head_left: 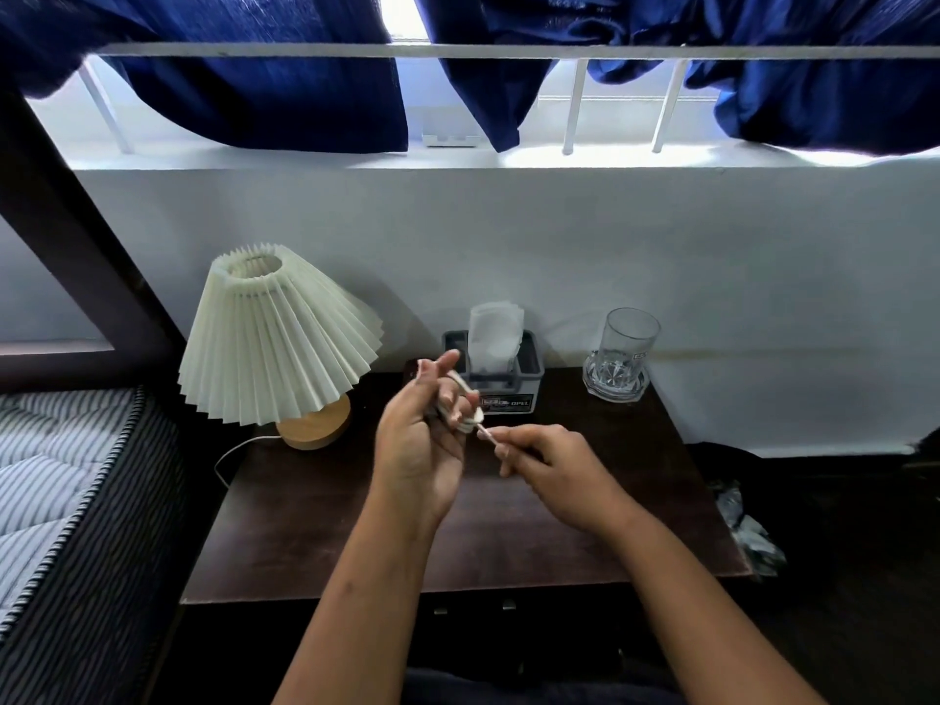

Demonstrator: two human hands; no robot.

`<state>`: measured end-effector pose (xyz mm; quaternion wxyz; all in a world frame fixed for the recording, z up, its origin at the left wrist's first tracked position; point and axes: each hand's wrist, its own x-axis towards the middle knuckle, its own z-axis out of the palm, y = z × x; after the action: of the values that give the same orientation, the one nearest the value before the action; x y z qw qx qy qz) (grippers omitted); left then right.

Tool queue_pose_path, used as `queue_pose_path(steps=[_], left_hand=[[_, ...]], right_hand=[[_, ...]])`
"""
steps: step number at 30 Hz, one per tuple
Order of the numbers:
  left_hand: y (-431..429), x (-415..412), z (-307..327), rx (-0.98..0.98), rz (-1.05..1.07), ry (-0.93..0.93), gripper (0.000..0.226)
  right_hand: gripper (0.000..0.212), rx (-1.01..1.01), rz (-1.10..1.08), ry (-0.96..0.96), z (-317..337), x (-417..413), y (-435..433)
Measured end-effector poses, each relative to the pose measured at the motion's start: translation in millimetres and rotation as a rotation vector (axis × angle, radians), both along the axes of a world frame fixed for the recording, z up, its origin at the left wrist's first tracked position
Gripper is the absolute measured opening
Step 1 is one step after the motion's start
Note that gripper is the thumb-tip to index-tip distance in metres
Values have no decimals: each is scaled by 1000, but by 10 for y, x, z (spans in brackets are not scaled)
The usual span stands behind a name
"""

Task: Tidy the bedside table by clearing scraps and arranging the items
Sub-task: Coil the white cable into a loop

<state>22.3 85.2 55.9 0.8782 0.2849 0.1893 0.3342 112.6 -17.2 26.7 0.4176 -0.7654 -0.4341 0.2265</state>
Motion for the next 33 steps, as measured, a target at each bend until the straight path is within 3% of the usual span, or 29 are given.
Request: queue_pose_path(steps=[5, 10, 14, 21, 26, 28, 33], left_hand=[[49, 5, -76, 70, 154, 193, 17], [-63, 27, -61, 286, 75, 409, 22], [-80, 6, -42, 325, -118, 411, 23], [-90, -23, -16, 357, -172, 435, 25], [-91, -12, -20, 351, -154, 379, 31], [-100, -2, -23, 352, -139, 360, 29], [-201, 54, -65, 352, -124, 366, 23]], right_hand=[[19, 64, 26, -334, 132, -113, -16], [13, 136, 172, -469, 158, -201, 3], [19, 223, 136, -344, 151, -202, 17], [28, 378, -138, 24, 144, -249, 27], [4, 451, -300, 150, 75, -299, 116], [4, 486, -349, 145, 66, -320, 137], [16, 430, -443, -123, 37, -366, 160]])
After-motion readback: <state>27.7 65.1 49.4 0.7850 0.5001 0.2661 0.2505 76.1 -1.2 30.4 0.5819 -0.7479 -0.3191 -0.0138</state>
